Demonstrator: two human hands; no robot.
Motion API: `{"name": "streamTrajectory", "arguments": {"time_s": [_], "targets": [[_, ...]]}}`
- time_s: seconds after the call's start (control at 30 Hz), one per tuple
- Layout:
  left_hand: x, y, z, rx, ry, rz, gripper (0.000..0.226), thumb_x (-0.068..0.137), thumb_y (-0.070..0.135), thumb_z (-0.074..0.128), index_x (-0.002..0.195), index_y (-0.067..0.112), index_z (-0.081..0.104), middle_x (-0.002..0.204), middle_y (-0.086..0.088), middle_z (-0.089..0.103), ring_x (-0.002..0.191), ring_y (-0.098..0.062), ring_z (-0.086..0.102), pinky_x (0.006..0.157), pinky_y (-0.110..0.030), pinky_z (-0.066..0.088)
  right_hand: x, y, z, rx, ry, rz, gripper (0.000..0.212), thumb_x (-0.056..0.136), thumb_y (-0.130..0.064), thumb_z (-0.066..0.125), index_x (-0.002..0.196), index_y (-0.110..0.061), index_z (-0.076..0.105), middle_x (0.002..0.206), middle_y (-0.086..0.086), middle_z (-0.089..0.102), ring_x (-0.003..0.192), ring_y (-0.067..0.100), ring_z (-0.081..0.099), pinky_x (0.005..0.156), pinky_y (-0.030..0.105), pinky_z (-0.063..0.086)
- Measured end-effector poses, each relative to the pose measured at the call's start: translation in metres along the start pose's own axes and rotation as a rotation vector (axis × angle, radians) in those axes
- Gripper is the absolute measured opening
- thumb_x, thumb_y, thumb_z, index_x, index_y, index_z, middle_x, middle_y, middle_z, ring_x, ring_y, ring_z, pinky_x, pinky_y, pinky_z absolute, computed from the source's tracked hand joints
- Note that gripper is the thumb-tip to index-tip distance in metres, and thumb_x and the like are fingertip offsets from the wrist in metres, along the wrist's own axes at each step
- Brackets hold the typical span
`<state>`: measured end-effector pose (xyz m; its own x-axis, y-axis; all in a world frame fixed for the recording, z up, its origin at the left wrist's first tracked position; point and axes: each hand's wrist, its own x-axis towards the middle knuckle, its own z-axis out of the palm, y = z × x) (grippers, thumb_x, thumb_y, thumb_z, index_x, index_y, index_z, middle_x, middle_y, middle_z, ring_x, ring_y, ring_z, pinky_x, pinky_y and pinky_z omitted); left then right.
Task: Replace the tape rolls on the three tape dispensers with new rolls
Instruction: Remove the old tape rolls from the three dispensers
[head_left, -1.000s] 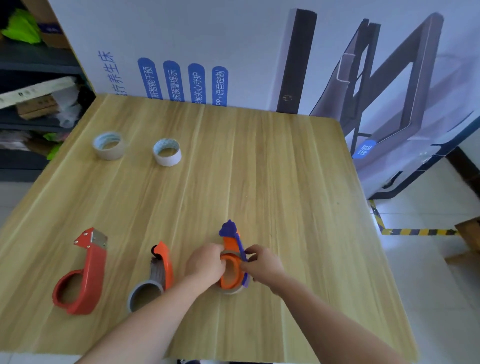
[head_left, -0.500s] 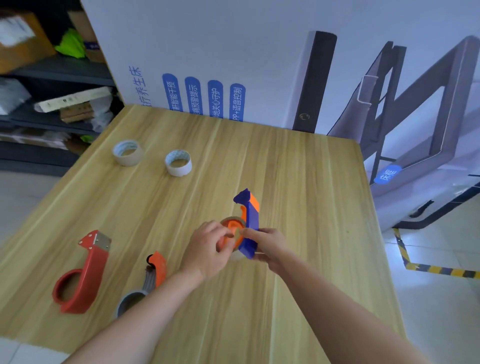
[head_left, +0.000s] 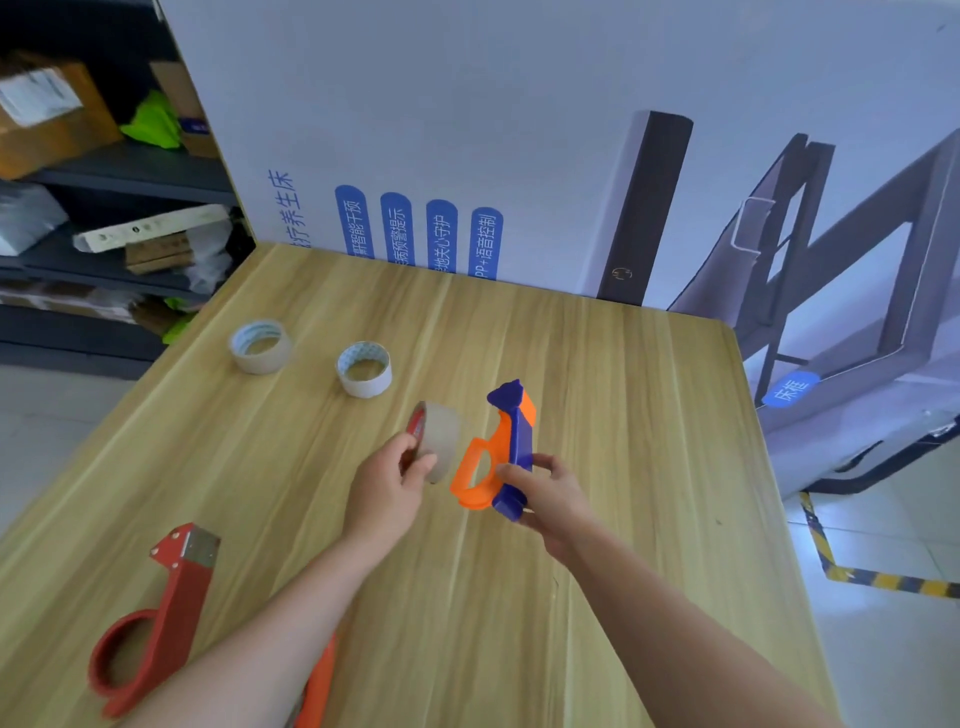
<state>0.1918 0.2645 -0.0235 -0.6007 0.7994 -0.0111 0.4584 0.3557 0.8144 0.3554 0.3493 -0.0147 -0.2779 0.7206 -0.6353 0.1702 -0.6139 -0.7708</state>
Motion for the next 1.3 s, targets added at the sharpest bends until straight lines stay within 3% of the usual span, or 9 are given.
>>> {"name": "streamTrajectory", "arguments": {"time_s": [0.07, 0.17, 0.53, 0.7, 0.8, 0.87, 1.0, 1.1, 1.3], "targets": [[0.015, 0.0, 0.001, 0.062, -0.003, -0.014, 0.012, 0.09, 0.021, 0.061, 0.09, 0.009, 0.057, 0.073, 0.0, 0.06, 0.067, -0.022, 0.054, 0.064, -0.035, 0.044, 0.008, -0.002, 0.003, -0.036, 0.032, -0.01, 0.057, 0.076, -0.022, 0.078, 0.123, -0.019, 0.046, 0.101, 0.008, 0.071, 0.089, 0.026, 0.072, 0.087, 0.041, 0.058], [0.04, -0.003, 0.007, 0.197, -0.057, -0.018, 0.015, 0.09, 0.024, 0.059, 0.095, 0.01, 0.06, 0.085, -0.003, 0.066, 0.079, -0.026, 0.061, 0.072, -0.041, 0.051, 0.02, -0.005, 0.009, -0.048, 0.057, -0.032, 0.057, 0.076, -0.023, 0.08, 0.121, -0.02, 0.047, 0.103, 0.006, 0.07, 0.082, 0.02, 0.07, 0.077, 0.033, 0.056], [0.145, -0.018, 0.053, 0.679, -0.199, 0.28, 0.013, 0.09, 0.025, 0.056, 0.089, 0.016, 0.064, 0.085, -0.007, 0.069, 0.081, -0.032, 0.062, 0.059, -0.03, 0.035, 0.075, -0.009, 0.018, -0.047, 0.107, -0.048, 0.047, 0.079, -0.019, 0.078, 0.12, -0.02, 0.055, 0.092, -0.001, 0.067, 0.077, 0.012, 0.068, 0.064, 0.019, 0.05], [0.166, -0.028, 0.077, 0.591, -0.287, 0.327, 0.021, 0.092, 0.017, 0.048, 0.095, 0.012, 0.068, 0.094, -0.012, 0.068, 0.093, -0.034, 0.06, 0.064, -0.034, 0.041, 0.089, 0.0, 0.017, -0.032, 0.126, -0.047, 0.037, 0.079, -0.02, 0.078, 0.108, -0.026, 0.056, 0.091, 0.001, 0.07, 0.078, 0.015, 0.068, 0.071, 0.023, 0.053], [0.153, -0.038, 0.079, 0.409, -0.247, 0.465, 0.024, 0.089, 0.005, 0.051, 0.106, 0.007, 0.068, 0.113, -0.011, 0.064, 0.11, -0.032, 0.057, 0.083, -0.041, 0.052, 0.089, 0.004, 0.017, -0.019, 0.142, -0.026, 0.042, 0.079, -0.021, 0.078, 0.115, -0.023, 0.056, 0.096, 0.005, 0.071, 0.083, 0.018, 0.071, 0.083, 0.034, 0.057], [0.133, -0.042, 0.077, 0.29, -0.207, 0.435, 0.026, 0.09, 0.014, 0.051, 0.108, 0.008, 0.068, 0.109, -0.007, 0.064, 0.102, -0.028, 0.059, 0.082, -0.04, 0.052, 0.087, 0.007, 0.017, -0.007, 0.146, -0.022, 0.046, 0.079, -0.023, 0.078, 0.119, -0.019, 0.057, 0.101, 0.008, 0.072, 0.088, 0.022, 0.072, 0.093, 0.044, 0.055], [0.093, -0.042, 0.067, 0.119, -0.41, 0.111, 0.024, 0.093, 0.034, 0.053, 0.105, 0.021, 0.07, 0.083, 0.007, 0.062, 0.077, -0.014, 0.059, 0.069, -0.029, 0.046, 0.076, 0.009, 0.019, -0.012, 0.135, -0.032, 0.054, 0.076, -0.027, 0.08, 0.125, -0.017, 0.058, 0.103, 0.01, 0.074, 0.094, 0.025, 0.072, 0.095, 0.048, 0.053], [0.07, -0.037, 0.06, 0.07, -0.357, 0.039, 0.017, 0.09, 0.028, 0.057, 0.087, 0.02, 0.071, 0.054, 0.007, 0.05, 0.053, -0.013, 0.047, 0.052, -0.028, 0.036, 0.058, 0.014, 0.02, -0.018, 0.094, -0.037, 0.055, 0.077, -0.023, 0.079, 0.127, -0.016, 0.056, 0.103, 0.011, 0.074, 0.093, 0.025, 0.073, 0.096, 0.048, 0.053], [-0.002, -0.032, 0.04, 0.181, -0.31, -0.03, 0.027, 0.088, 0.025, 0.057, 0.063, 0.017, 0.055, 0.047, 0.004, 0.042, 0.045, -0.013, 0.04, 0.045, -0.029, 0.027, 0.011, 0.045, 0.007, -0.07, 0.039, 0.023, 0.054, 0.078, -0.025, 0.08, 0.126, -0.01, 0.06, 0.096, 0.006, 0.077, 0.087, 0.02, 0.074, 0.093, 0.041, 0.056]]}}
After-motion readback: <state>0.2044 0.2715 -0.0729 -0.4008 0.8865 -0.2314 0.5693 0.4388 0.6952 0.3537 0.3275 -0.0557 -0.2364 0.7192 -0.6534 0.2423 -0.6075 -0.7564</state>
